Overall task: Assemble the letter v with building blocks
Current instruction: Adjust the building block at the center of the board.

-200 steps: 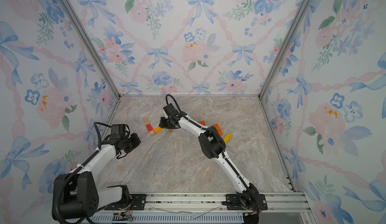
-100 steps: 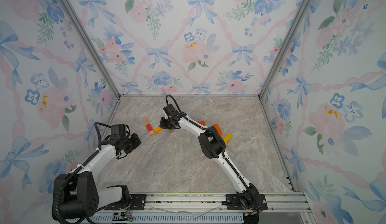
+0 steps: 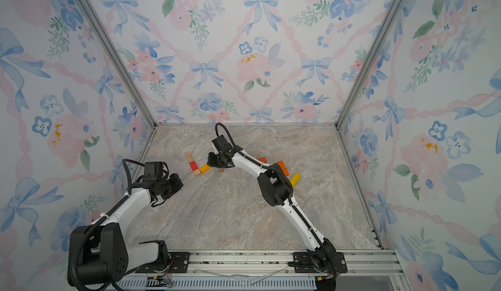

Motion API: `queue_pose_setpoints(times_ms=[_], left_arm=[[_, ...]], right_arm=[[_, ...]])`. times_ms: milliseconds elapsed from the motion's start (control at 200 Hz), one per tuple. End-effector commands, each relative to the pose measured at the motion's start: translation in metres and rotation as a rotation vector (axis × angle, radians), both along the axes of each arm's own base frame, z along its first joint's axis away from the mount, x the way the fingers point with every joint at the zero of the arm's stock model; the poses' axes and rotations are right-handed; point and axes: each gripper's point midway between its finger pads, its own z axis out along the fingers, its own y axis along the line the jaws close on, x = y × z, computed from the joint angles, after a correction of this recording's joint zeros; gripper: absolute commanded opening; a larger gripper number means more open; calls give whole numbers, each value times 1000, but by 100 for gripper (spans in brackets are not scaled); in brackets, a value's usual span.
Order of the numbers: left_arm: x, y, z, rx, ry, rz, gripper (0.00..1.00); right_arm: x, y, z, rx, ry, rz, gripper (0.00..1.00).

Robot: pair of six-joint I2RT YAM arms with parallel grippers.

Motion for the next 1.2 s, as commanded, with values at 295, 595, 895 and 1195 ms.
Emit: queue_pose_setpoints(times_ms=[295,595,895,1195], left_arm=[[-4,-1,1,-15,-5,3,0],[-3,-1,1,-16,-6,2,0],[-4,-1,0,-15,-4,1,0],[-4,-1,1,-17,-5,1,0]], right_arm=[[-12,-2,1,-16,36,8,22],[-14,2,3,-5,35,13,31],[-16,3,3,-5,40,18,26],[-16,2,3,-6,39,18,29]])
